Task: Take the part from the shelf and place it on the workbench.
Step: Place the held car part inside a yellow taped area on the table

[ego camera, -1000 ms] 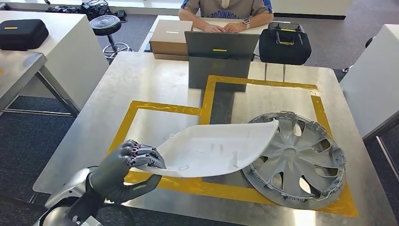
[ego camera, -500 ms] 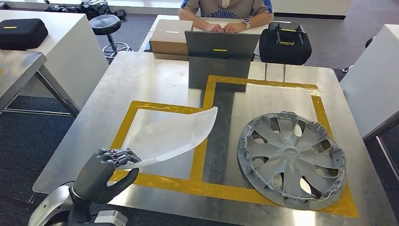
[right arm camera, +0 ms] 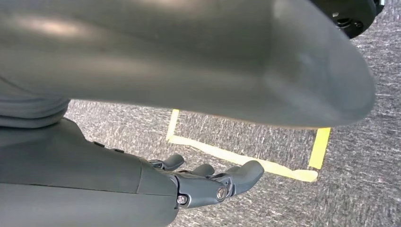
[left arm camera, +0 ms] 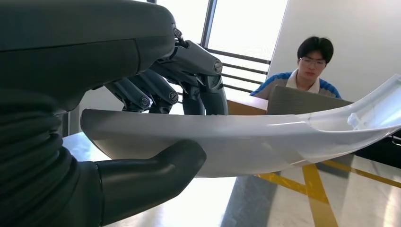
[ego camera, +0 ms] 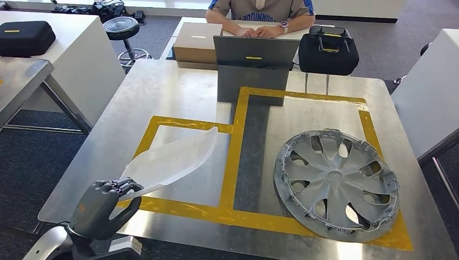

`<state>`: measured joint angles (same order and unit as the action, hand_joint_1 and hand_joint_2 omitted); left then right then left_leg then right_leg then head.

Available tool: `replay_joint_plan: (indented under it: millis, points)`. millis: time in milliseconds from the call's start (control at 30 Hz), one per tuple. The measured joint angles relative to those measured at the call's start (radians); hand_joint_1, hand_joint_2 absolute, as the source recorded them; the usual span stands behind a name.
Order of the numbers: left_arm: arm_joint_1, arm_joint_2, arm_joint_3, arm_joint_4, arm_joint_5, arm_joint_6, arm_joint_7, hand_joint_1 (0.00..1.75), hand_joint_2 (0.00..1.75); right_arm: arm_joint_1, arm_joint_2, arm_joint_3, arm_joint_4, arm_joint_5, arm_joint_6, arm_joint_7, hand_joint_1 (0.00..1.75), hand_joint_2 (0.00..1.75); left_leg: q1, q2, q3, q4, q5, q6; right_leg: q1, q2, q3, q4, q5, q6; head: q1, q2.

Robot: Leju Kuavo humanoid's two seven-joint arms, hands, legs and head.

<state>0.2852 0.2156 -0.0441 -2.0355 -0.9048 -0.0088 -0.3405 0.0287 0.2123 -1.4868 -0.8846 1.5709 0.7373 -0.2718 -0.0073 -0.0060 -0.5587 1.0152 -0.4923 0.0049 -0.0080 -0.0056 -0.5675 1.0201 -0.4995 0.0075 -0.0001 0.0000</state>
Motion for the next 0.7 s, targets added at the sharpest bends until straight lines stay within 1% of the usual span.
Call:
replay_joint_plan:
  millis: [267, 433, 533, 700]
  points:
    - [0.006, -0.014, 0.015, 0.053, -0.061, 0.019, -0.009, 1.75, 1.75, -0.002, 0.006, -0.001, -0.006, 0.000, 0.000, -0.001, 0.00, 0.00, 0.000, 0.000, 0.001, 0.000, 0.000, 0.000, 0.000, 0.000, 0.000, 0.000, 0.000, 0.000, 0.000, 0.000]
    - [-0.016, -0.028, 0.010, 0.100, -0.078, 0.018, -0.013, 1.75, 1.75, -0.005, 0.007, 0.000, -0.010, 0.000, 0.001, -0.010, 0.00, 0.00, 0.000, 0.000, 0.001, 0.000, 0.000, 0.000, 0.000, 0.000, 0.001, 0.000, 0.000, 0.000, 0.000, 0.000]
    - [-0.044, -0.035, -0.015, 0.137, -0.093, 0.015, -0.019, 1.75, 1.75, -0.008, 0.007, 0.003, -0.012, 0.000, 0.000, -0.011, 0.00, 0.00, 0.000, 0.000, 0.002, 0.000, 0.000, 0.000, 0.000, 0.000, 0.001, -0.001, 0.000, 0.000, 0.000, 0.000]
    - [-0.101, -0.051, -0.093, 0.217, -0.125, 0.015, -0.015, 1.75, 1.75, -0.012, 0.006, 0.016, -0.008, 0.000, -0.015, -0.014, 0.00, 0.00, 0.000, 0.000, 0.002, 0.000, 0.000, 0.000, 0.000, 0.000, 0.002, -0.001, 0.001, 0.001, 0.000, 0.000]
